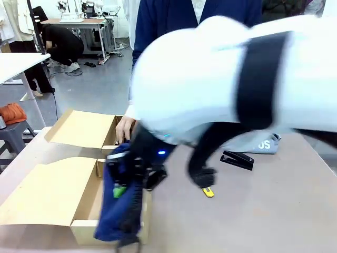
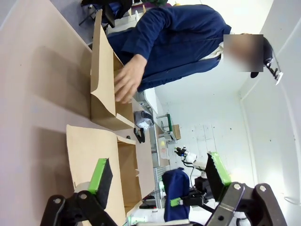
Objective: Place items inside the box.
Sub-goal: Pick up a Pencil pouch or Stapler and place it inside the Mailer Box closest to the robot.
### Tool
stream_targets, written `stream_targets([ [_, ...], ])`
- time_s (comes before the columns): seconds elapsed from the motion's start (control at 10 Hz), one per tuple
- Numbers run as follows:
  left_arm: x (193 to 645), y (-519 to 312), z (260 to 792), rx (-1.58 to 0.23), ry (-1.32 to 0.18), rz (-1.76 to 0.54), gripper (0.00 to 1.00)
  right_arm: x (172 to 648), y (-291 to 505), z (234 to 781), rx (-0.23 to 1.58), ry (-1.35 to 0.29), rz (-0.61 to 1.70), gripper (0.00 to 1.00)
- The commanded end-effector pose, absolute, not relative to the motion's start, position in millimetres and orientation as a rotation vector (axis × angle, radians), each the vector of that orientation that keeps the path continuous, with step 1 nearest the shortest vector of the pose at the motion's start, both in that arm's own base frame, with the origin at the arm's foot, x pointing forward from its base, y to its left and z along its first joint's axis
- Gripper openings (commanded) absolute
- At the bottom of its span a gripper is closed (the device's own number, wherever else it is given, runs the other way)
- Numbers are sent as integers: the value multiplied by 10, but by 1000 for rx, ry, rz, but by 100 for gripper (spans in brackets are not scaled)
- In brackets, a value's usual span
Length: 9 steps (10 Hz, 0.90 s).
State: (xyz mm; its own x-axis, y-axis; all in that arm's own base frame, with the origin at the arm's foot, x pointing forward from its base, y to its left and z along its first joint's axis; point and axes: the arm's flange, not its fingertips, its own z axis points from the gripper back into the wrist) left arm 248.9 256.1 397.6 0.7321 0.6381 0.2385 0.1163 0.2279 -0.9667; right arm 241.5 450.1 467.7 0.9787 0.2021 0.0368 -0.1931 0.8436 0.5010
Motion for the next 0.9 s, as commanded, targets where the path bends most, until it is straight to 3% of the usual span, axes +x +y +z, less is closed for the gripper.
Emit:
stream_targets([
  [0.0,2498,2550,3992,-1329,-736,389,100,2286,4238,4788,546,24,243,6],
  [0.2,2498,2550,3992,-1329,-736,389,100,2501,4537,4605,528,29,214,6],
  [0.3,2498,2550,3992,-1329,-736,389,100,2447,4578,4612,466,-46,147,6],
  [0.6,2498,2550,3992,-1329,-736,389,100,2932,4878,4631,481,-94,55,6],
  [0.8,2498,2550,3992,-1329,-736,389,100,3163,5014,4505,374,-107,-27,6],
])
